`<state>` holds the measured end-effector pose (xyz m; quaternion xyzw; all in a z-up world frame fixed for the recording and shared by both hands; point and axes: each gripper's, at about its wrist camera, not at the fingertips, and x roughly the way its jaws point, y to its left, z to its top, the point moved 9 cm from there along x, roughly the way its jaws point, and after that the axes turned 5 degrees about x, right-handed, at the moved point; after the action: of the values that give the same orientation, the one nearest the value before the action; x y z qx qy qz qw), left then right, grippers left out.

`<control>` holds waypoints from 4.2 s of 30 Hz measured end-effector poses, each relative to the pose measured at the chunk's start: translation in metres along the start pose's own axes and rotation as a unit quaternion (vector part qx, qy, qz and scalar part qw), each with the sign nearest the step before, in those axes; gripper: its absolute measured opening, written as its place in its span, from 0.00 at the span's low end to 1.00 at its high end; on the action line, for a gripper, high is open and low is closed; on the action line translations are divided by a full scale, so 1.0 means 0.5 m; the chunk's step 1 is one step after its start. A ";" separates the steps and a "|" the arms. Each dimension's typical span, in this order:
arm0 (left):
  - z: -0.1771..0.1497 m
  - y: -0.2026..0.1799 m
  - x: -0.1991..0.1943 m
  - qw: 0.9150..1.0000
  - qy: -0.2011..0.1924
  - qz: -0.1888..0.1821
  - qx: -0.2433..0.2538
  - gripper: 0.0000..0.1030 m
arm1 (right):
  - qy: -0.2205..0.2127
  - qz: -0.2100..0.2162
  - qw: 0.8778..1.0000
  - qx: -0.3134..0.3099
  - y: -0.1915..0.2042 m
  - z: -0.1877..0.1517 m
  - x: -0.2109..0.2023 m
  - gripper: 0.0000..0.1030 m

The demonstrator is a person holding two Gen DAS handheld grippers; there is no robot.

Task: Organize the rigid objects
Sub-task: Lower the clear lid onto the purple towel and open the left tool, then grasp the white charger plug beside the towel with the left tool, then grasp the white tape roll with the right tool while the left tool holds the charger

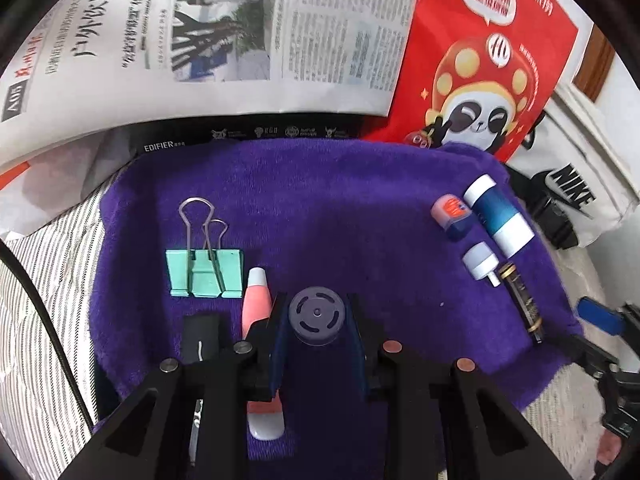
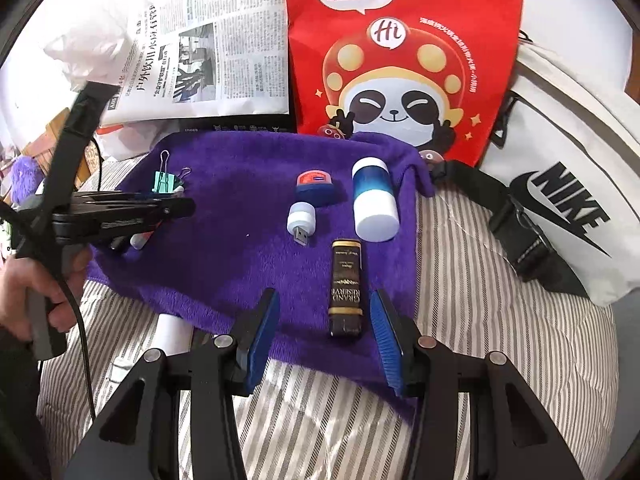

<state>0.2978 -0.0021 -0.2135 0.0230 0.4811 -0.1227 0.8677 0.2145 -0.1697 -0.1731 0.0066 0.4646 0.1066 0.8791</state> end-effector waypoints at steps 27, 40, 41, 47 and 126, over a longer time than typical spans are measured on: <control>-0.038 -0.036 -0.018 0.999 0.008 0.041 -0.002 0.42 | 0.003 0.000 1.000 0.013 -0.009 -0.068 -0.067 0.46; -0.090 -0.038 -0.127 1.000 -0.009 0.014 -0.009 0.44 | -0.017 -0.022 1.000 -0.010 0.012 -0.060 -0.122 0.46; -0.091 -0.042 -0.132 1.000 -0.009 0.014 -0.009 0.45 | -0.017 -0.021 1.000 -0.009 0.013 -0.061 -0.125 0.46; -0.115 -0.050 -0.173 1.000 -0.011 0.016 -0.005 0.48 | -0.015 -0.022 1.000 -0.005 0.017 -0.076 -0.143 0.46; -0.315 0.021 -0.214 0.999 0.008 0.048 0.021 0.26 | 0.015 0.025 0.999 0.012 0.107 -0.166 -0.081 0.47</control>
<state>0.1152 0.0535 -0.2088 0.0656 0.4837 -0.0906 0.8680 0.1150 -0.1325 -0.1815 0.0277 0.4791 0.1231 0.8687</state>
